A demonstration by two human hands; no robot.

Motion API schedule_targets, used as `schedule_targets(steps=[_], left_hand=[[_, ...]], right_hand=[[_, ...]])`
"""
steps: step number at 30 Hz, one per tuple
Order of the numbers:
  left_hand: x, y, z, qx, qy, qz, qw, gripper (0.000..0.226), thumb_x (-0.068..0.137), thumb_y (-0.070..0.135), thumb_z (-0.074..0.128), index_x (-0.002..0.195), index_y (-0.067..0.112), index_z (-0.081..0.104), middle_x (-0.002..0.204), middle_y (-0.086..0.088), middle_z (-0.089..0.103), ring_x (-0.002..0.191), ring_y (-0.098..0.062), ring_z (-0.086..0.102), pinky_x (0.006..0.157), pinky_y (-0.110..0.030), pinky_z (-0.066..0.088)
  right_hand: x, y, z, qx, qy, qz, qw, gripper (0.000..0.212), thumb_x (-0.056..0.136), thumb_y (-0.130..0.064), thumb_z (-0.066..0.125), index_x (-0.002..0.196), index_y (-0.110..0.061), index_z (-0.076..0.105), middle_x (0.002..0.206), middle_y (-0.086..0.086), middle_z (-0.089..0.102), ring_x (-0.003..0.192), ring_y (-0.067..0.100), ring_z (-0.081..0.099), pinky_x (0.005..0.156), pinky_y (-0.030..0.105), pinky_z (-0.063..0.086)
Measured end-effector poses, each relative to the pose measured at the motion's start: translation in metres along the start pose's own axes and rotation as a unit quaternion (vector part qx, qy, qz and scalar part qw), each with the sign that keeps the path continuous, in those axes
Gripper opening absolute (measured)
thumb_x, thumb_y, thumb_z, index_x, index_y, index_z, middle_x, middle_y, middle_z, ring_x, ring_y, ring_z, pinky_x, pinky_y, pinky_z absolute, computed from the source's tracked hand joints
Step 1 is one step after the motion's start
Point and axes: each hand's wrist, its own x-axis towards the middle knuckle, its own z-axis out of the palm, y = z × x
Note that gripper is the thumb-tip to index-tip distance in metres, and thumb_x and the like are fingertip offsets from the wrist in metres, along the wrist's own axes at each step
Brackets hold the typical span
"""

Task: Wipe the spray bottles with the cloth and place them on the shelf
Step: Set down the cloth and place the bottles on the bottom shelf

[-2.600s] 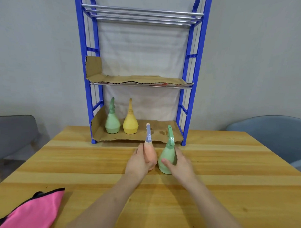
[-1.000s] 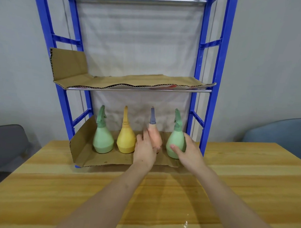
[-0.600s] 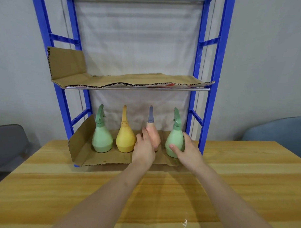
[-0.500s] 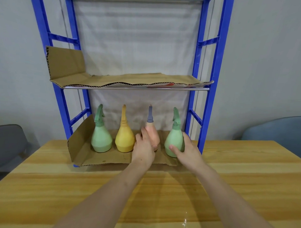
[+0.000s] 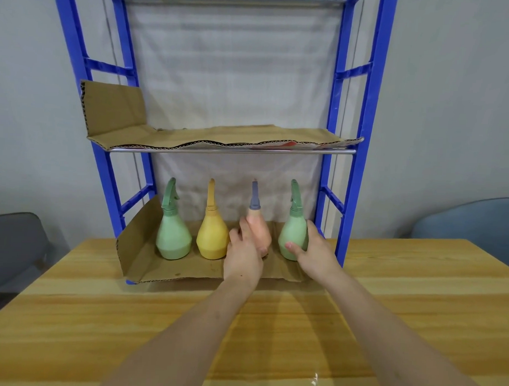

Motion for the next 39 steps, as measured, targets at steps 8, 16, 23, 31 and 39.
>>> schedule_targets(steps=[8,16,23,31,39], left_hand=[[0.000,-0.003,0.003,-0.002,0.005,0.006,1.000,0.089,0.100,0.027,0.066,0.163,0.012,0.005,0.148,-0.016,0.034,0.131,-0.034,0.051,0.104,-0.043,0.050],[0.001,-0.007,0.007,-0.014,0.009,0.002,1.000,0.092,0.098,0.028,0.069,0.163,0.013,0.007,0.148,-0.015,0.034,0.129,-0.034,0.053,0.103,-0.042,0.052],[0.000,-0.006,0.007,-0.016,0.012,0.002,1.000,0.091,0.098,0.028,0.069,0.162,0.013,0.008,0.148,-0.015,0.034,0.127,-0.034,0.054,0.101,-0.041,0.053],[0.001,-0.006,0.006,-0.028,0.015,0.002,1.000,0.090,0.097,0.027,0.070,0.163,0.014,0.009,0.145,-0.014,0.035,0.125,-0.033,0.056,0.101,-0.042,0.053],[0.000,-0.002,0.001,-0.050,0.013,-0.001,0.999,0.086,0.097,0.020,0.070,0.162,0.014,0.014,0.148,-0.016,0.039,0.132,-0.035,0.052,0.107,-0.045,0.048]], right_hand=[[0.007,0.003,0.005,0.004,0.010,0.005,1.000,0.075,0.094,-0.037,0.074,0.155,-0.026,0.032,0.143,0.002,0.056,0.129,0.026,0.057,0.103,0.044,0.051],[0.007,0.006,0.007,-0.004,0.023,0.014,1.000,0.078,0.093,-0.041,0.074,0.157,-0.026,0.031,0.145,0.001,0.056,0.131,0.026,0.056,0.105,0.044,0.051],[0.008,0.006,0.007,-0.018,0.017,0.007,1.000,0.076,0.094,-0.041,0.073,0.156,-0.025,0.031,0.144,0.003,0.056,0.130,0.027,0.056,0.105,0.045,0.051],[0.012,0.006,0.005,-0.010,0.003,0.006,1.000,0.076,0.095,-0.039,0.073,0.156,-0.025,0.031,0.144,0.004,0.057,0.130,0.028,0.056,0.105,0.048,0.051],[0.019,0.006,0.000,-0.001,-0.030,0.011,0.999,0.072,0.096,-0.037,0.072,0.155,-0.025,0.031,0.143,0.004,0.057,0.129,0.027,0.057,0.105,0.044,0.051]])
